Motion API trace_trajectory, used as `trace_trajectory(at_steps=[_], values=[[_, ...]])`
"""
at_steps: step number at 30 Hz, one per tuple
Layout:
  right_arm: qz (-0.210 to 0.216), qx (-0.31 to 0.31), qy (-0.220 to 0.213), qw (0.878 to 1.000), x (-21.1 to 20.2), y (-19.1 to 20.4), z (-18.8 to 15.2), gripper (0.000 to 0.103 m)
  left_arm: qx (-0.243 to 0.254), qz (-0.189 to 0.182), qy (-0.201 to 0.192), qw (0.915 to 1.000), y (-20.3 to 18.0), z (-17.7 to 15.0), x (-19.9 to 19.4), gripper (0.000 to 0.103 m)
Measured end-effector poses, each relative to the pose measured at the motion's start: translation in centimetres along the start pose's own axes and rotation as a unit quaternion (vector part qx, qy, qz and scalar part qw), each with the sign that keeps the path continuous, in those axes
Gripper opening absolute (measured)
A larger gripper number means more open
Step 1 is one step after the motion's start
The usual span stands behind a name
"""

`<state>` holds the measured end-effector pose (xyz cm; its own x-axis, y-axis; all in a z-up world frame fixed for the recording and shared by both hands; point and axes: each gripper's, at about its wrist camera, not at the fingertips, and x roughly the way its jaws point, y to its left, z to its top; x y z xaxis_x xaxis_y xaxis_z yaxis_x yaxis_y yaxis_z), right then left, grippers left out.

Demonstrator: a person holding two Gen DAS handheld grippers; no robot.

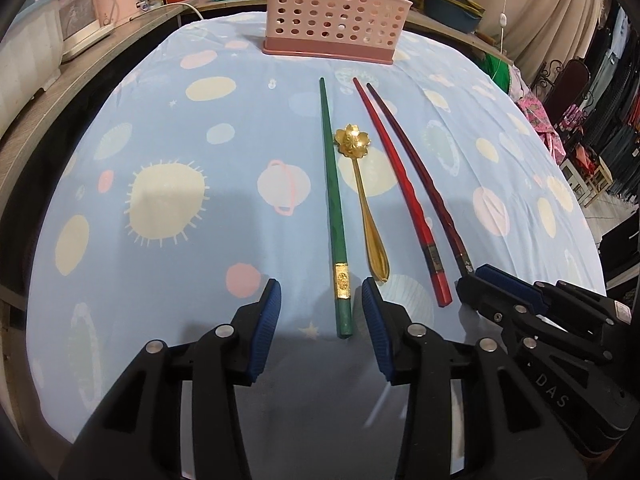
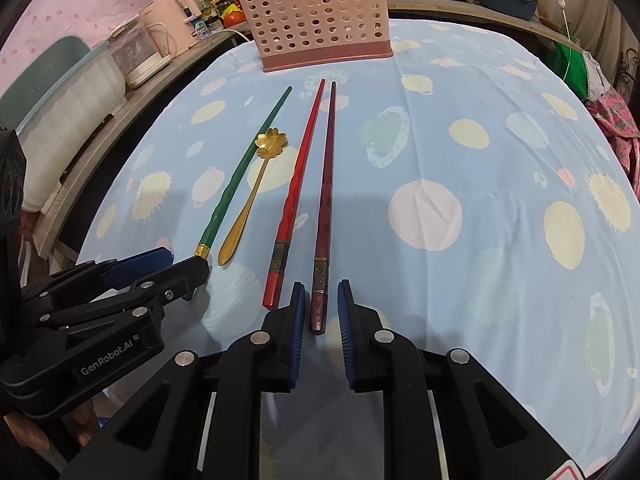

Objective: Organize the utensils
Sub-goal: 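Grasp a green chopstick with the left tool while the right tool grasps a dark red chopstick, then lift both chopsticks and carry them over the pink holder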

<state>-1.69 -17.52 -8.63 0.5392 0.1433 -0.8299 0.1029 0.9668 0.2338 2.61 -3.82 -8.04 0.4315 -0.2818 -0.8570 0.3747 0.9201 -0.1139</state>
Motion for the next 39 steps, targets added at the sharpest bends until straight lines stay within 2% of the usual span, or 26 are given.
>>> trace_trajectory(at_steps=[4, 6, 11, 17, 27, 39], values=[[-0.002, -0.003, -0.002, 1.0, 0.1, 0.0, -0.1, 0.016, 0.002, 0.001, -0.002, 1.0, 0.1, 0.1, 0.1, 0.031], [-0.002, -0.004, -0.003, 1.0, 0.2, 0.0, -0.1, 0.016, 0.0, 0.001, -0.003, 1.0, 0.3, 0.1, 0.2, 0.021], [-0.003, -0.007, -0.003, 1.0, 0.2, 0.1, -0.1, 0.016, 0.0, -0.009, -0.002, 1.0, 0.4, 0.2, 0.3, 0.007], [-0.005, -0.004, -0.003, 1.0, 0.1, -0.2, -0.1, 0.008, 0.0, -0.02, -0.005, 0.9998, 0.4, 0.2, 0.1, 0.007], [-0.005, -0.001, -0.01, 1.0, -0.6, -0.3, 0.0, 0.008, -0.008, -0.024, -0.023, 0.9994, 0.9, 0.6, -1.5, 0.007], [-0.001, 0.016, -0.068, 0.998, -4.8, -1.1, 1.7, 0.007, -0.022, -0.036, -0.079, 0.996, 1.6, 2.7, -5.8, 0.007]])
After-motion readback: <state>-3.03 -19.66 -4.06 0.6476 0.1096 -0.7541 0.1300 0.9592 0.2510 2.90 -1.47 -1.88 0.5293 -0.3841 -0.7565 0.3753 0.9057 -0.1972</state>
